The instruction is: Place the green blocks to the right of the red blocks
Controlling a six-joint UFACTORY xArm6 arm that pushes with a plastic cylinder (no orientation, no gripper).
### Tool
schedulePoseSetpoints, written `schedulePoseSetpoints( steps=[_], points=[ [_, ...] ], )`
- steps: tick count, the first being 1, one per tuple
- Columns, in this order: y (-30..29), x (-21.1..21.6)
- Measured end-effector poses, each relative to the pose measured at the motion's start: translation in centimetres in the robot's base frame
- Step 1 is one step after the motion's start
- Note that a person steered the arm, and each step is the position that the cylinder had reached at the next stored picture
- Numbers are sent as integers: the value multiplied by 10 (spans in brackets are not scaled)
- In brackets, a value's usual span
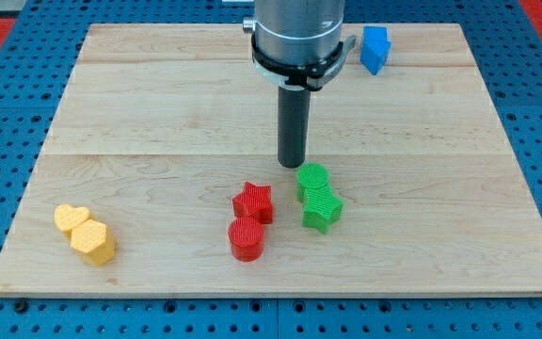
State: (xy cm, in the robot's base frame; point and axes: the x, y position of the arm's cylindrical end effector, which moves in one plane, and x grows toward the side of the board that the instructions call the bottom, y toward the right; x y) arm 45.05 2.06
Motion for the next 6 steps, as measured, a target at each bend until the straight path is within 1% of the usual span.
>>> schedulePoseSetpoints(
  steps=[1, 2, 4, 5, 6],
  points=[
    [0, 0],
    [12, 1],
    [18, 31],
    [23, 36],
    [24, 29]
  ],
)
